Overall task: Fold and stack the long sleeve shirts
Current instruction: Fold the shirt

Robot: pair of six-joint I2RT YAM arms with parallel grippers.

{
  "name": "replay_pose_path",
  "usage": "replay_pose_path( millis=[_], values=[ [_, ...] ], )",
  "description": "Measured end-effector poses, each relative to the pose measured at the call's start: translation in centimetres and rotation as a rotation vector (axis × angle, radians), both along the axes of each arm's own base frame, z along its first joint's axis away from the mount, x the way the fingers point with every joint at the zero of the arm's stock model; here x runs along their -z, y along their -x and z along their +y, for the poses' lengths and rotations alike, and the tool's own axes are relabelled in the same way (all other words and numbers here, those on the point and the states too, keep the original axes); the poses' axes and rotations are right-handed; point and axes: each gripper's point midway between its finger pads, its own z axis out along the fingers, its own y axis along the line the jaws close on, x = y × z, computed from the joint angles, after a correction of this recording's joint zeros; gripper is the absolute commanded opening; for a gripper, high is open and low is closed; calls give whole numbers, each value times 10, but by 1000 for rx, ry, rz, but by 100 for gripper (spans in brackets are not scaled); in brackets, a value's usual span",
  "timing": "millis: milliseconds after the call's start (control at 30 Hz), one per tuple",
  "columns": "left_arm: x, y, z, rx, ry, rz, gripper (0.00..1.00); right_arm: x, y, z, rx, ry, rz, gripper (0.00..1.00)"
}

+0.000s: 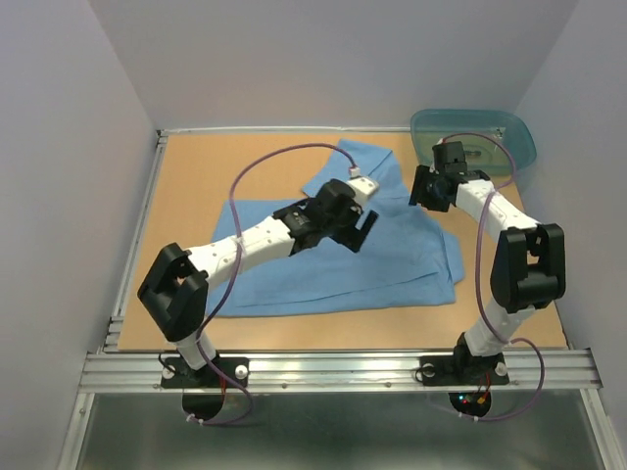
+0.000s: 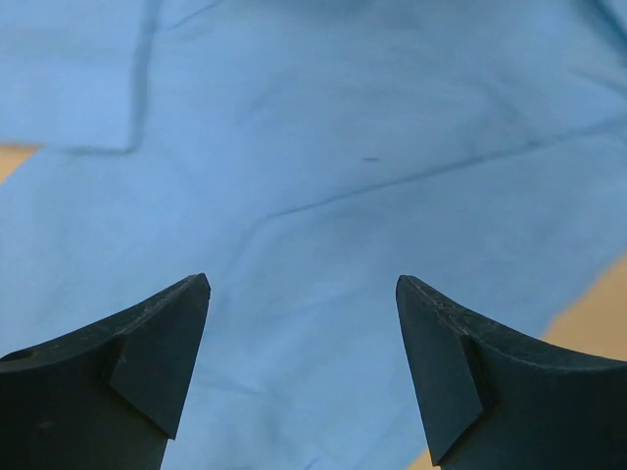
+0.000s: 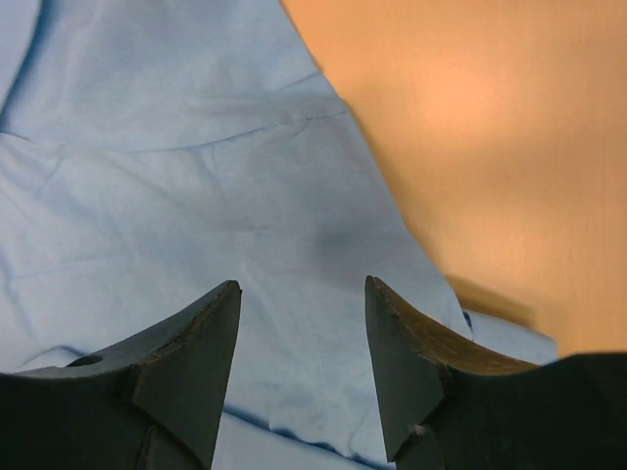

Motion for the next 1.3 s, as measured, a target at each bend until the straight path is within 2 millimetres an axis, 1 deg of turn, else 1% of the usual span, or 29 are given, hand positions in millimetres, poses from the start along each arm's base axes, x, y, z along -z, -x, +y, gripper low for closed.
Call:
replay_pose_path(
  millis=[33, 67, 100, 133, 233, 267, 333, 367, 400, 433, 467, 533, 633, 667, 733, 933, 1200, 1300],
  values=[
    [-4, 19, -24, 98, 19, -14, 89, 6, 0, -1, 1, 2, 15, 57],
    [-6, 31, -37, 160, 33, -20, 89, 14, 0, -2, -1, 7, 33, 54],
    [-10, 49, -54, 244, 51, -32, 89, 19, 0, -3, -1, 11, 47, 54],
    [-13, 62, -68, 310, 70, -46, 89, 24, 0, -5, 1, 13, 57, 53],
    [-11, 86, -96, 434, 89, -74, 89, 36, -2, -8, -4, 21, 80, 53],
    [-3, 94, -106, 476, 85, -78, 89, 39, -2, -9, -5, 23, 86, 53],
    [13, 104, -117, 525, 71, -71, 89, 43, -5, -10, -9, 24, 94, 53],
    [31, 110, -122, 552, 52, -54, 89, 44, -8, -10, -11, 25, 92, 53],
    [38, 113, -123, 562, 43, -45, 89, 43, -10, -10, -12, 26, 90, 53],
    [58, 117, -123, 579, 16, -19, 89, 41, -15, -9, -16, 28, 81, 52],
    [65, 119, -122, 583, 3, -9, 89, 40, -17, -9, -17, 29, 75, 52],
    [93, 123, -116, 595, -38, 30, 89, 33, -30, -8, -21, 30, 40, 52],
    [113, 128, -110, 607, -65, 62, 89, 33, -39, -9, -20, 36, 19, 52],
    [116, 129, -109, 608, -68, 66, 89, 35, -41, -9, -19, 39, 19, 51],
    [121, 133, -106, 618, -70, 79, 88, 48, -43, -11, -18, 54, 33, 51],
    [126, 140, -106, 649, -48, 95, 88, 80, -46, -19, -35, 110, 76, 51],
    [127, 150, -107, 692, 15, 103, 88, 79, -71, -31, -58, 207, 12, 52],
    [126, 153, -106, 700, 30, 103, 88, 77, -88, -33, -63, 233, -18, 52]
  ],
)
